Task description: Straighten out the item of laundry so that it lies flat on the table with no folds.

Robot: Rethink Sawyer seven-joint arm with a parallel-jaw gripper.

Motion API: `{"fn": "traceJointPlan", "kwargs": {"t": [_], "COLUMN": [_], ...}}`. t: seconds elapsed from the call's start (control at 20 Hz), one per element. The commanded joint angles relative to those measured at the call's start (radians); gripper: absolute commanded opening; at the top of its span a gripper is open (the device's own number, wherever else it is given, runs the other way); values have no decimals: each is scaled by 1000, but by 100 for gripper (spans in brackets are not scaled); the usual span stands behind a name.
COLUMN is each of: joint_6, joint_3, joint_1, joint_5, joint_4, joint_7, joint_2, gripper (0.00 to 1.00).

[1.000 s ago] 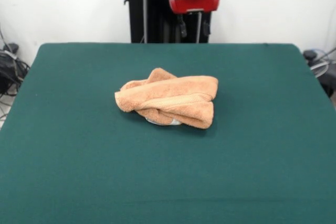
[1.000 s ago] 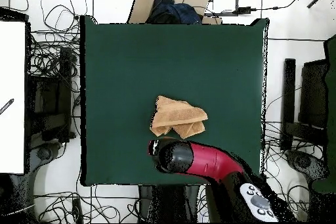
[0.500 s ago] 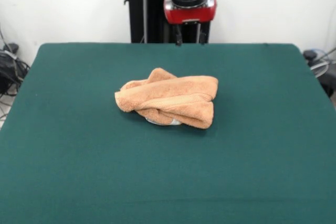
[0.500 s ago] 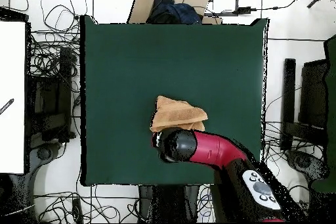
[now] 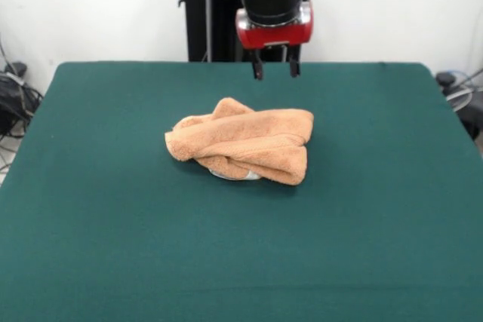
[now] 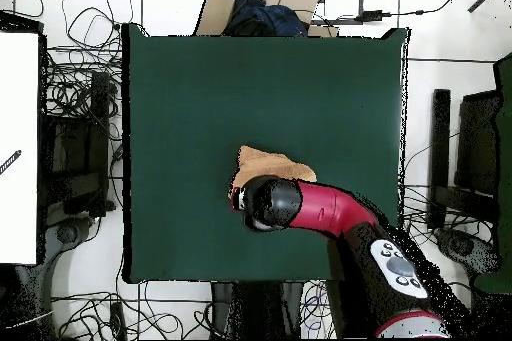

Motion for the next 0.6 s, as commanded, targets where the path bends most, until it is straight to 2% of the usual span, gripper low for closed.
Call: {"fn": "traceJointPlan", "kwargs": {"t": [0.05,0.35,0.6], "joint_6": [65,78,76], "joint_3": [81,83,88], "joint_1": [-10,-33,-57], "joint_5": [-61,-67,-78], "joint_4": [-75,-81,-107], "joint_7": [-55,-74,-90], "joint_2": [48,59,110], "gripper": [100,100,100]}}
